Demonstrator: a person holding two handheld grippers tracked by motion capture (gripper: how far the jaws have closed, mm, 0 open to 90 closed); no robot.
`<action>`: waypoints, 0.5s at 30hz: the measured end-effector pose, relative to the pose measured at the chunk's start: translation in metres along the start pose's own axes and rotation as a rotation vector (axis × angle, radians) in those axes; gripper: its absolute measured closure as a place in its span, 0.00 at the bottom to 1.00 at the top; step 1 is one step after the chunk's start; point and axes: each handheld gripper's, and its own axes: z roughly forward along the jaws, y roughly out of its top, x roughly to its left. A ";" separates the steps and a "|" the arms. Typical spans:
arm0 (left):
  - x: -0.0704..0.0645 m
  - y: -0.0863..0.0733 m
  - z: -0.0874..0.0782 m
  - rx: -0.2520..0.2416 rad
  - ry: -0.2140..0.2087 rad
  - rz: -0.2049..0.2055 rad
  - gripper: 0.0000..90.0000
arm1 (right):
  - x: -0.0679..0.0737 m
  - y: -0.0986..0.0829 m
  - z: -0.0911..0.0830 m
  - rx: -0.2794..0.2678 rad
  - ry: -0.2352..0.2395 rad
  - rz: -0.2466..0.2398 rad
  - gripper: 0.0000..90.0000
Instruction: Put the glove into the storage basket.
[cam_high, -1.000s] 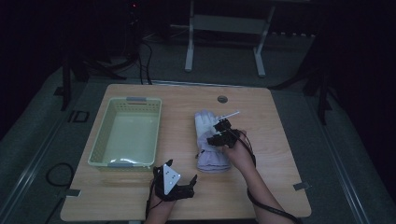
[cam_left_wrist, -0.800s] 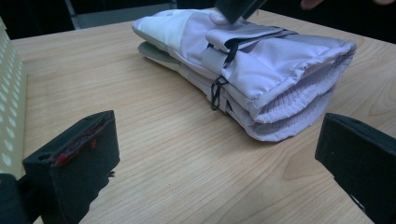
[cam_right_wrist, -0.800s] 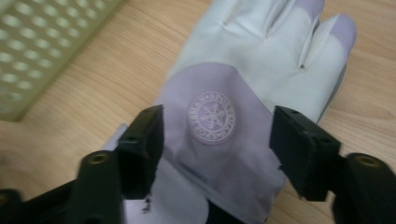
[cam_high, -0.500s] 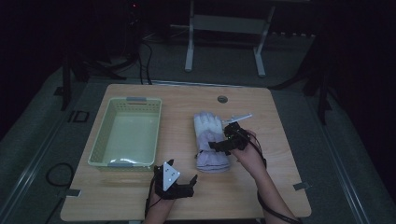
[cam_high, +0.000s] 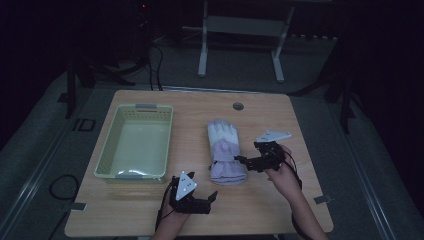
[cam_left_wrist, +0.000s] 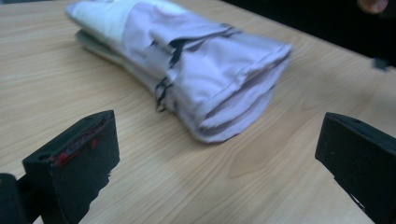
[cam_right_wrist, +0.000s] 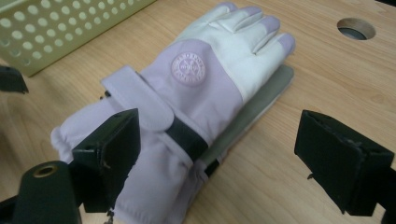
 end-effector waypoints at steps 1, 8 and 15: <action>-0.001 0.003 -0.001 0.005 -0.002 0.012 0.00 | 0.000 -0.002 -0.003 -0.005 0.000 -0.007 0.16; -0.002 0.026 -0.001 -0.043 -0.043 0.027 0.00 | 0.000 -0.008 -0.017 -0.040 0.002 -0.041 0.15; 0.005 0.047 0.009 -0.005 -0.093 -0.014 0.00 | -0.002 -0.009 -0.015 -0.105 -0.026 -0.041 0.17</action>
